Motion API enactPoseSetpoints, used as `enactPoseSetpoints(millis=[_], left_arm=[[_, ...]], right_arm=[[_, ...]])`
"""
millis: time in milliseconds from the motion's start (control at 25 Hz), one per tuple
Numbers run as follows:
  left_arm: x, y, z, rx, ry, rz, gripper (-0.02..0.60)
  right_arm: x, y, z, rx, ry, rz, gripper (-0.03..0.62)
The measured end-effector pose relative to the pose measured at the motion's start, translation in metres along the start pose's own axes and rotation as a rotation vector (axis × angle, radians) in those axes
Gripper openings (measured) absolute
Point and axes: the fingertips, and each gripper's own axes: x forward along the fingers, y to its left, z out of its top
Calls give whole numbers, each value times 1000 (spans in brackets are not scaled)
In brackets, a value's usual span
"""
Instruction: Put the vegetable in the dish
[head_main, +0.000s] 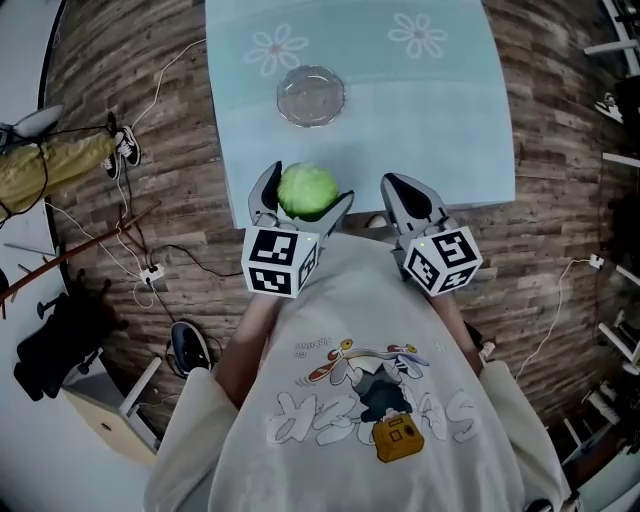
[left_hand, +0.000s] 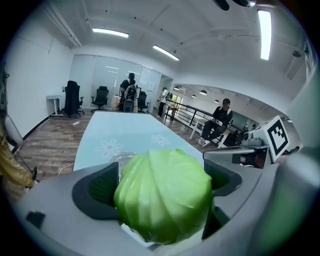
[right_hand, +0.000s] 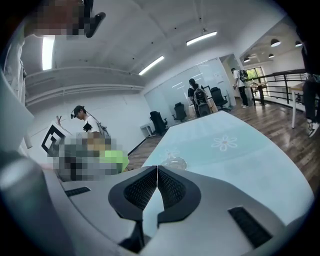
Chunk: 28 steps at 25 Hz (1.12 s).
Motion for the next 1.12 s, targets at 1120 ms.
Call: enactPoseSetpoints(millis=[1120], left_arm=[[145, 116, 4, 56, 127, -19, 537]], right_arm=[[103, -10, 7, 17, 124, -32, 21]])
